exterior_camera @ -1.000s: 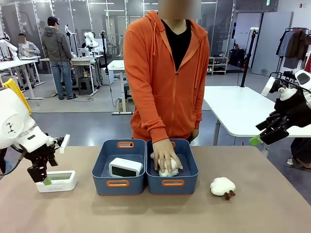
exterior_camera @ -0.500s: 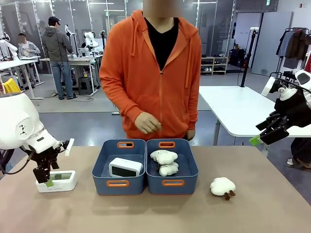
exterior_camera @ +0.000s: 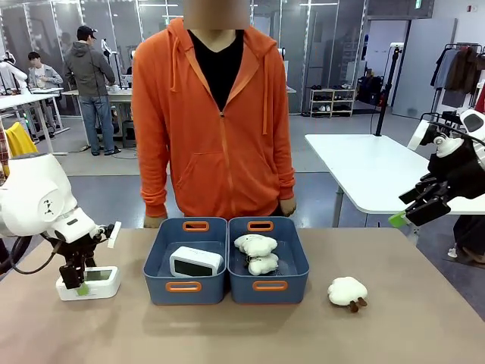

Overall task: Sort the digital clocks into the basket.
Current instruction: Pick up the Digital clock from the table and place it into the empty Plastic storage basket.

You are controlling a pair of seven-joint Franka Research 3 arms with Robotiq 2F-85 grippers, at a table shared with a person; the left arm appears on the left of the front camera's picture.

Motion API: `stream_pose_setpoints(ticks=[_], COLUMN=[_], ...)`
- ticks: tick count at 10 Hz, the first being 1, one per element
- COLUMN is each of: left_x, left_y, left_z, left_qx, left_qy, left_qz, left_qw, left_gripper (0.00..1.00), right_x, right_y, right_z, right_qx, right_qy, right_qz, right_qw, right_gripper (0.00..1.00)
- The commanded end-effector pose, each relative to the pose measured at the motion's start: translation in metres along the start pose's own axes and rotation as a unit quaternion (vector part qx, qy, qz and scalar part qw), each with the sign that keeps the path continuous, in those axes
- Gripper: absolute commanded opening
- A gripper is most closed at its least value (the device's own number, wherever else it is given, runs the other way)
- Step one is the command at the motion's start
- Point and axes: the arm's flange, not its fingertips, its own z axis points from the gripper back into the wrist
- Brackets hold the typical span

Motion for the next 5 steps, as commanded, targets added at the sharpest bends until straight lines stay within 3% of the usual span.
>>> stream_pose_setpoints(ticks=[1,3,4,5], left_x=[-0.0015,-0.0042,-0.0041,-0.0038], left_y=[0.0094,0.0118,0.0106,0.0091], left_z=[-0.0045,-0.0095,-0.012,-0.0127], left_qx=[-0.012,-0.016,-0.017,-0.02], left_qy=[0.013,0.012,0.018,0.019], left_qz=[0.014,0.024,0.019,0.02], left_qw=[1.0,1.0,1.0,0.999], left_gripper=[1.0,1.0,0.51,0.4], right_x=[0.0037,0.0037,0.0037,0.0037], right_y=[0.0002,0.0002,0.0002,0.0002], right_z=[-0.001,-0.001,-0.001,-0.001], right_qx=[-0.003,-0.003,-0.003,-0.003], right_qy=[0.005,0.005,0.005,0.005], right_qz=[-0.01,-0.01,-0.01,-0.01], right_qw=[1.0,1.0,1.0,1.0], right_gripper=[0.9,0.9,0.9,0.9])
